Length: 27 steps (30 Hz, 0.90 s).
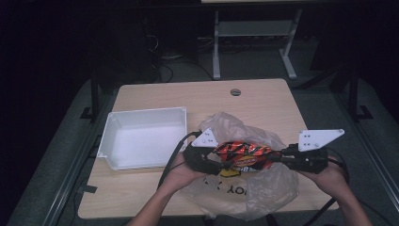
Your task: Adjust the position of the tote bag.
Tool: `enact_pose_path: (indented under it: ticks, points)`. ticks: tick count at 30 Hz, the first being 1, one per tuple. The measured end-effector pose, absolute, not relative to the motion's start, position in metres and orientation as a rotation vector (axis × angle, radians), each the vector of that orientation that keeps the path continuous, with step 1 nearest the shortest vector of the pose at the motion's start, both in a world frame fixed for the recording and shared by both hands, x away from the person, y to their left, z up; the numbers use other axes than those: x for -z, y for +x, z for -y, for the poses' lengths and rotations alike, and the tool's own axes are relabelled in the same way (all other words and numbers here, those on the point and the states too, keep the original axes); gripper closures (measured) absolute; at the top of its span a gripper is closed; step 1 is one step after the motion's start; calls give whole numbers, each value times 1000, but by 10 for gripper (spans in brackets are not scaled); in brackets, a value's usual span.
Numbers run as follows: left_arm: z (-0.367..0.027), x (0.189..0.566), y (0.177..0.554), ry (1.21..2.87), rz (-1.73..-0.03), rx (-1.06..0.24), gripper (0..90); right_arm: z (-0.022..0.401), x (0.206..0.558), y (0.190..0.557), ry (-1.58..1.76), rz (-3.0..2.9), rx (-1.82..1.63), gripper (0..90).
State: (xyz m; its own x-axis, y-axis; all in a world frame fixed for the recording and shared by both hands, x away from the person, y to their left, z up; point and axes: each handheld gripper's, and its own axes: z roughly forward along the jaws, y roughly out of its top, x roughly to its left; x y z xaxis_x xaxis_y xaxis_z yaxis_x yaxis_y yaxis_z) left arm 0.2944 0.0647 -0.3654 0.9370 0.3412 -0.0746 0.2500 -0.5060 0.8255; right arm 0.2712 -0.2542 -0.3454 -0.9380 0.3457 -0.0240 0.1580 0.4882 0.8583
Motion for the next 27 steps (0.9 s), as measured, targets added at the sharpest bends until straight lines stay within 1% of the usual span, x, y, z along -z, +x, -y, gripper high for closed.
enact_pose_path:
  ticks: [4,5,6,7,9,10,11,12,13,14,18,21,25,27]
  points:
    - [-64,366,295,2127,-408,-112,563,255,348,272,434,-2545,-1441,846]
    - [-64,366,295,2122,-406,-110,563,255,349,272,432,-2547,-1444,835]
    - [-63,366,295,2123,-407,-111,622,255,350,272,427,-2546,-1453,802]
    - [-63,366,296,2124,-409,-111,647,255,350,271,422,-2548,-1452,784]
    - [-62,367,296,2121,-418,-100,697,255,350,271,415,-2543,-1456,704]
    - [-62,367,296,2121,-418,-100,727,255,350,271,415,-2543,-1456,704]
    - [-62,367,297,2119,-418,-95,727,255,350,271,413,-2536,-1456,664]
    - [-61,367,297,2117,-416,-91,758,255,351,271,419,-2520,-1443,571]
    - [-61,367,297,2115,-420,-84,771,256,351,271,424,-2514,-1442,549]
    - [-61,367,297,2115,-420,-84,785,256,351,271,424,-2514,-1442,549]
    - [-62,367,298,2107,-424,-63,809,257,357,271,439,-2513,-1435,425]
    - [-63,366,298,2097,-424,-46,822,259,365,272,454,-2528,-1435,375]
    - [-65,364,298,2071,-427,-14,831,259,371,273,450,-2557,-1387,348]
    - [-65,363,299,2058,-430,-3,835,259,371,272,455,-2562,-1377,349]
